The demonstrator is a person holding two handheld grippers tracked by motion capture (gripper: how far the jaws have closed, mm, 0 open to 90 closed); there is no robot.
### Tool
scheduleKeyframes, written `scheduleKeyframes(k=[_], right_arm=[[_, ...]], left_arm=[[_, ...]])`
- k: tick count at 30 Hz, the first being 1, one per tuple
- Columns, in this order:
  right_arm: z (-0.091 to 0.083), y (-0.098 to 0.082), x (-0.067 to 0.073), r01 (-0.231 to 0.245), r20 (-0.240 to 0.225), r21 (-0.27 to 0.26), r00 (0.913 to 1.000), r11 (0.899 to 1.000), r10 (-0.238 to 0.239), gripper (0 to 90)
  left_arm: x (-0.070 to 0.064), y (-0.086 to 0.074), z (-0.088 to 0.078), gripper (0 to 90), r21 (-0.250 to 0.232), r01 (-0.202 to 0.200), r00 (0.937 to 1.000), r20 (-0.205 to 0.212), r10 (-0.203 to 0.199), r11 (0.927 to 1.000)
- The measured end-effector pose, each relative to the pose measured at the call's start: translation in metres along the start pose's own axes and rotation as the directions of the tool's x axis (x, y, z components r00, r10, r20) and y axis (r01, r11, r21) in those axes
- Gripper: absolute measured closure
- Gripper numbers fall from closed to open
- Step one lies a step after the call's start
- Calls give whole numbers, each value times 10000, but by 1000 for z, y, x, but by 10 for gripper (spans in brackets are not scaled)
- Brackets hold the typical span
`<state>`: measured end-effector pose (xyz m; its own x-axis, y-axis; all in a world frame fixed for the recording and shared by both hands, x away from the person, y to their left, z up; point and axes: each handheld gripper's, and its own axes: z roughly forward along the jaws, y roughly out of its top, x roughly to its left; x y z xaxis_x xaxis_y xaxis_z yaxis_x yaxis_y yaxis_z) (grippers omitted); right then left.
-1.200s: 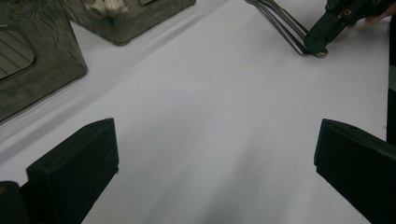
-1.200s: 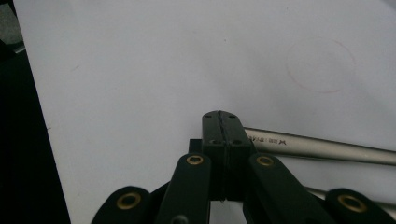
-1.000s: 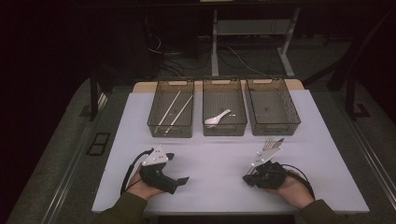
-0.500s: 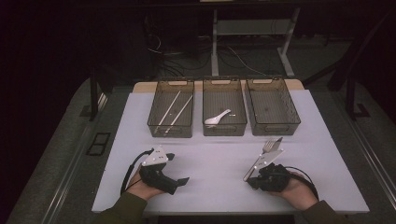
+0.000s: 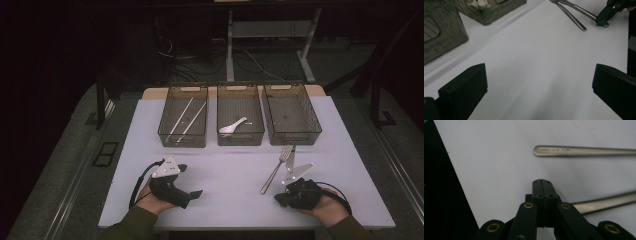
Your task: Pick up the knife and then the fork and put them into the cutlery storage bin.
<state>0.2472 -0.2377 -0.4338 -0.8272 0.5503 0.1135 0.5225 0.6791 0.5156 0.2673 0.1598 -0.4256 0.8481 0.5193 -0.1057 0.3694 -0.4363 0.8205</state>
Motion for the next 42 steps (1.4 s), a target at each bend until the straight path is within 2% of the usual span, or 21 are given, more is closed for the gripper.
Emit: scheduleKeyframes(k=[14, 25, 35, 42], right_arm=[[-14, -17, -7, -337, 418, 239, 9986, 9991, 327, 898], [-25, -31, -16, -698, 864, 384, 9941, 9968, 663, 898], [-36, -43, -32, -1163, 1502, 542, 9828, 9917, 1071, 898], [-45, -52, -48, -1530, 1823, 519, 9730, 9869, 1413, 898]], left_arm=[[0, 0, 0, 0, -7, 13, 10000, 2, -13, 10000], [0, 0, 1, 0, -5, 19, 10000, 13, -19, 10000], [0, 0, 1, 0, -13, 27, 10000, 22, -27, 10000], [1, 0, 1, 0, -16, 27, 10000, 46, -27, 10000]])
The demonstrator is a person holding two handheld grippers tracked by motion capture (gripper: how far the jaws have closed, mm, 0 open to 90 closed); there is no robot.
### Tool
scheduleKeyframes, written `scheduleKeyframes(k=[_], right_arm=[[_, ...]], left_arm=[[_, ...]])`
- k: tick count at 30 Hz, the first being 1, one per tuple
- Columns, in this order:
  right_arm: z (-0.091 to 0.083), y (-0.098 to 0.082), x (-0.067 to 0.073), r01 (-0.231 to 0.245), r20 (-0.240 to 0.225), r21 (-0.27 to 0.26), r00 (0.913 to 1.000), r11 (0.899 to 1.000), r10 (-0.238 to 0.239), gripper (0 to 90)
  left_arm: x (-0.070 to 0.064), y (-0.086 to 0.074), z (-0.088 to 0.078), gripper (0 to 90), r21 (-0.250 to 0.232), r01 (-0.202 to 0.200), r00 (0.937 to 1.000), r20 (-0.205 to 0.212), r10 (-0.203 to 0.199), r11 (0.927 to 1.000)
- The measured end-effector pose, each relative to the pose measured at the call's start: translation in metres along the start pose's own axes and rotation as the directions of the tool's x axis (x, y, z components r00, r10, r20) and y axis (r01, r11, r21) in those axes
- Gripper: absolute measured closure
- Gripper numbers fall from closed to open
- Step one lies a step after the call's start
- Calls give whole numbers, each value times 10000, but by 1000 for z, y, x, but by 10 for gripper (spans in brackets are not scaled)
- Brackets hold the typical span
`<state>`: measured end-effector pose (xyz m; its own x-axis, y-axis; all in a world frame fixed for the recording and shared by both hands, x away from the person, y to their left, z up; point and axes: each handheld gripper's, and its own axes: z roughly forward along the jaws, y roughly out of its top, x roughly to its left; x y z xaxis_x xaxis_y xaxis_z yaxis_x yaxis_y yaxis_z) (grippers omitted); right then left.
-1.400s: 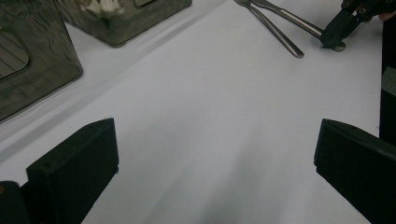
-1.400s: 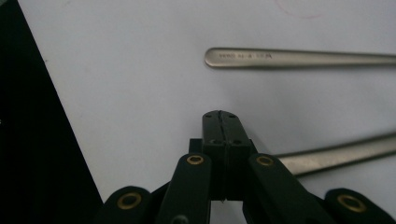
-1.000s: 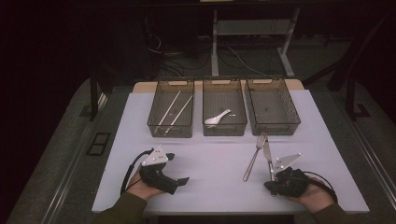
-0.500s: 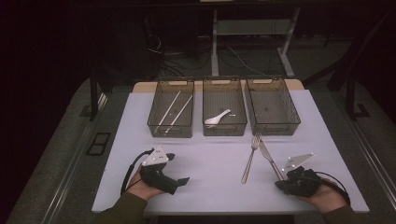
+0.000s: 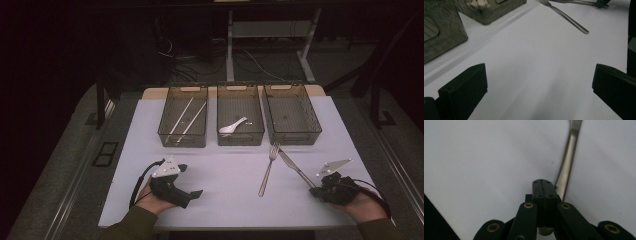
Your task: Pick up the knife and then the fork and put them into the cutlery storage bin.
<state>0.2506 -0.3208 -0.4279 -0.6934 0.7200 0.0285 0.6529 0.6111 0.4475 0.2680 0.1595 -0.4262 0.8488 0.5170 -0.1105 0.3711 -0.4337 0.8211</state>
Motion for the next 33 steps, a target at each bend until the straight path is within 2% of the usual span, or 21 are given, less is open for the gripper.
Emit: scheduleKeyframes(k=[8, 12, 16, 19, 21, 27, 30, 33], right_arm=[[-6, -2, -17, -269, 63, -214, 9996, 9994, 270, 898], [-8, -2, -23, -323, 506, -129, 9982, 9994, 329, 898], [-11, -2, -25, -550, 389, -283, 9977, 9981, 561, 895], [-16, 3, -25, -705, 136, -375, 9974, 9968, 711, 802], [-17, 7, -25, -844, -61, -253, 9964, 9961, 843, 745], [-14, 24, -25, -940, -144, 57, 9955, 9956, 941, 610], [-11, 34, -27, -889, 36, 234, 9960, 9958, 889, 588], [-6, 44, -27, -764, 28, 509, 9971, 9958, 764, 573]], left_arm=[[0, 0, 0, 0, 1, 0, 10000, 21, 0, 10000], [0, 0, 0, 0, -8, 11, 10000, 38, -11, 10000], [0, 0, 0, 0, 1, -8, 10000, 45, 8, 10000], [0, 0, 0, 0, 1, -10, 10000, 24, 10, 10000], [0, 0, 0, 0, 5, -21, 10000, 12, 21, 10000], [0, 0, 0, 0, -59, -8, 10000, -22, 8, 10000], [0, 0, 0, 0, -1, -66, 10000, 8, 66, 10000], [0, 1, 1, 0, -54, -60, 10000, -7, 60, 10000]])
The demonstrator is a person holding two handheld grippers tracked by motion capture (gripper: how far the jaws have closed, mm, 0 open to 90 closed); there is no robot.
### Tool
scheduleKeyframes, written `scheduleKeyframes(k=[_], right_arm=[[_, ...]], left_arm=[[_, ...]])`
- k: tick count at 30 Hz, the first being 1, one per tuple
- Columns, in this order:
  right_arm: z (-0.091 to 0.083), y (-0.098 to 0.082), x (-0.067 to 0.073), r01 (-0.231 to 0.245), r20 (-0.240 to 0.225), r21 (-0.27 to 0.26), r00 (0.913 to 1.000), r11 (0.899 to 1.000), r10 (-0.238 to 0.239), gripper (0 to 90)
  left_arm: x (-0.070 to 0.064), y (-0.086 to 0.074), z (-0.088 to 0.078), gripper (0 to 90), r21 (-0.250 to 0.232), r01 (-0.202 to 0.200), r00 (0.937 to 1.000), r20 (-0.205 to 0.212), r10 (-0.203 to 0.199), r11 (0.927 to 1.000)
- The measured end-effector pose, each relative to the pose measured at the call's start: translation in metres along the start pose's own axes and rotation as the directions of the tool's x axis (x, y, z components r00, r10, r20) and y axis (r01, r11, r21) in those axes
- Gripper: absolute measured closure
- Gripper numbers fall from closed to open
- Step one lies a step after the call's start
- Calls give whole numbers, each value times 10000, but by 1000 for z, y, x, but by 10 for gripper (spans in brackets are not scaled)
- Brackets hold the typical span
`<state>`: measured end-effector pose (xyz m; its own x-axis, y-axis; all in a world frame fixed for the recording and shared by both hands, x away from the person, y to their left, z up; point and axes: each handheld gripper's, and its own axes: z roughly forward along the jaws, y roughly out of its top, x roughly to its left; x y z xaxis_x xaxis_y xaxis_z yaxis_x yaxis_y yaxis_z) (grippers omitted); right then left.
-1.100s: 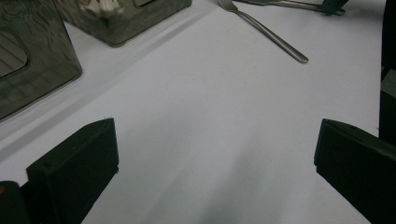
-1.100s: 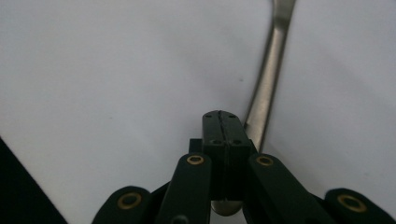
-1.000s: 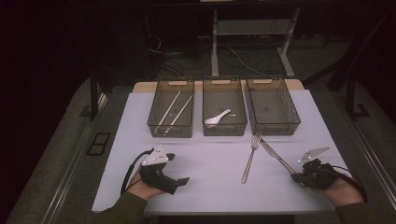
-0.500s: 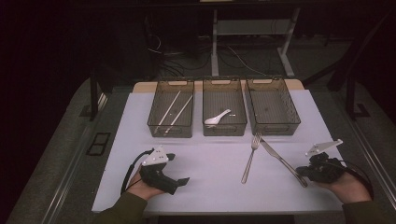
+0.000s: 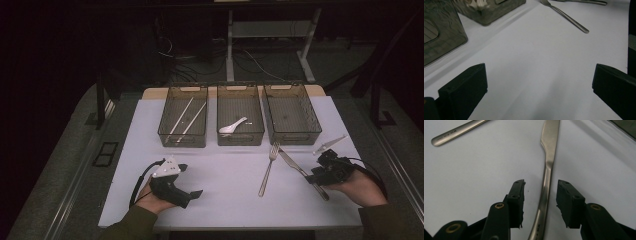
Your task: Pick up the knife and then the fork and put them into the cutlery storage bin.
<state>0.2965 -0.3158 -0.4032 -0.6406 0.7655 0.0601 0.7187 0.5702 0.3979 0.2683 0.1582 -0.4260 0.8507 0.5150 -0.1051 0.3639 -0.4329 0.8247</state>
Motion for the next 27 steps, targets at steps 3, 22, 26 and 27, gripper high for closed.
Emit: scheduleKeyframes(k=[3, 22, 26, 27], right_arm=[[4, 9, 0, 79, 34, 193, 10000, 9998, -80, 579], [29, 35, -1, -27, 518, 1634, 9986, 9865, -59, 719], [34, 37, -2, 57, 664, 1870, 9976, 9823, -185, 751], [35, 37, -2, 57, 690, 1920, 9974, 9814, -192, 752]], left_arm=[[1, 0, 1, 0, 25, -38, 10000, 85, 37, 10000], [0, 0, 3, 0, 46, -63, 9998, 171, 63, 10000], [0, 0, 3, 0, 40, -48, 9998, 173, 48, 10000], [0, 0, 3, 0, 53, -44, 9998, 168, 43, 10000]])
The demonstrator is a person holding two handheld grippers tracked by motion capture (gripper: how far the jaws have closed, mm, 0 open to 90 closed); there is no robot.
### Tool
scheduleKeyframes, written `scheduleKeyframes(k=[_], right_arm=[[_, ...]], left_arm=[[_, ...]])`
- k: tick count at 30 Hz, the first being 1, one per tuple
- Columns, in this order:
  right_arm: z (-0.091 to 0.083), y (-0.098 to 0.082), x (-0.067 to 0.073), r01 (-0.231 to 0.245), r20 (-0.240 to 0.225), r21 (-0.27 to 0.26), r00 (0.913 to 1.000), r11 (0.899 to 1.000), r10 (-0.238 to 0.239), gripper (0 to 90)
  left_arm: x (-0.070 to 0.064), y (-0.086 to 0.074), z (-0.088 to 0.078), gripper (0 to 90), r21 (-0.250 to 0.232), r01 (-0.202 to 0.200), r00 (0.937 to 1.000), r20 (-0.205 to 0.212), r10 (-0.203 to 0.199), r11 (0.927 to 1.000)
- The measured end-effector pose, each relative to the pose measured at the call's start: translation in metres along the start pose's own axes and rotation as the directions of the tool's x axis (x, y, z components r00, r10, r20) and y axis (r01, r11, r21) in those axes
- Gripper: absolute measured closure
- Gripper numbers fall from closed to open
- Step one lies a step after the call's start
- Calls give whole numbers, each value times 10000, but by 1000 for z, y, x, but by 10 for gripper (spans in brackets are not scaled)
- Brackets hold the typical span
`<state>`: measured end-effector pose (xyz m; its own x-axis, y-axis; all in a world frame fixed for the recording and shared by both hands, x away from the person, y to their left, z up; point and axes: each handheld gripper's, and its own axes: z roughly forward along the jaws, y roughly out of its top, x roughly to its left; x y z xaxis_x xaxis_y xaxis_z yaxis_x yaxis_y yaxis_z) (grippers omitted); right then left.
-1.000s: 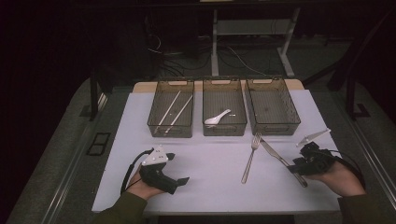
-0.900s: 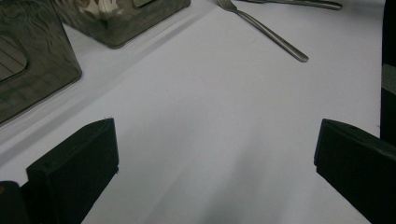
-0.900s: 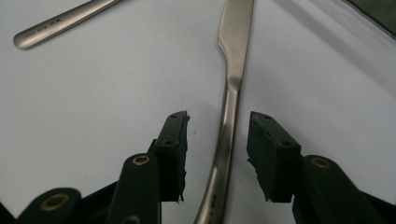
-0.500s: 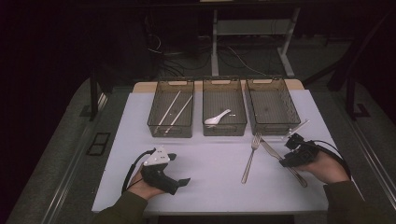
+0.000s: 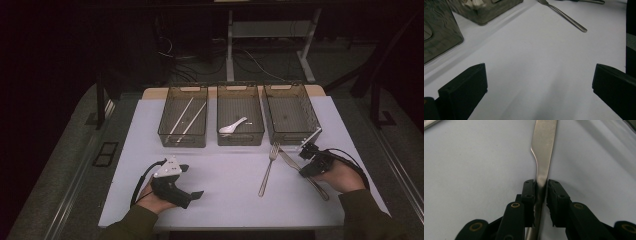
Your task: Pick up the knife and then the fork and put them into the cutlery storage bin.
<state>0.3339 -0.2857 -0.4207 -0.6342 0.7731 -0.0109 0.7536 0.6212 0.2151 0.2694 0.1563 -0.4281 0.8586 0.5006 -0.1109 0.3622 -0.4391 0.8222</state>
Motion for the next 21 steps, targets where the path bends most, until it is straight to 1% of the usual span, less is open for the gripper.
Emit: scheduleKeyframes(k=[3, 6, 10, 17, 19, 21], right_arm=[[0, 1, 0, 158, -7, 48, 9999, 9999, -158, 754], [1, 2, 0, 164, -39, 90, 9999, 9998, -164, 764], [1, 1, -1, 17, -136, 31, 9999, 10000, -16, 776], [0, 0, -6, -638, -321, 8, 9974, 9980, 638, 793], [0, -1, -6, -659, -321, -7, 9973, 9978, 659, 794], [-1, -3, -7, -581, -266, -16, 9980, 9983, 581, 795]], left_arm=[[0, 0, 0, 0, -14, 1, 10000, 13, -1, 10000], [0, 0, 0, 0, 27, -46, 10000, 15, 46, 10000], [0, 0, 0, 0, 18, -41, 10000, 10, 41, 10000], [0, 0, 0, 0, 5, -31, 10000, 28, 31, 10000], [0, 0, 0, 0, 6, -41, 10000, 34, 41, 10000], [0, 0, 0, 0, -2, -42, 10000, 35, 42, 10000]])
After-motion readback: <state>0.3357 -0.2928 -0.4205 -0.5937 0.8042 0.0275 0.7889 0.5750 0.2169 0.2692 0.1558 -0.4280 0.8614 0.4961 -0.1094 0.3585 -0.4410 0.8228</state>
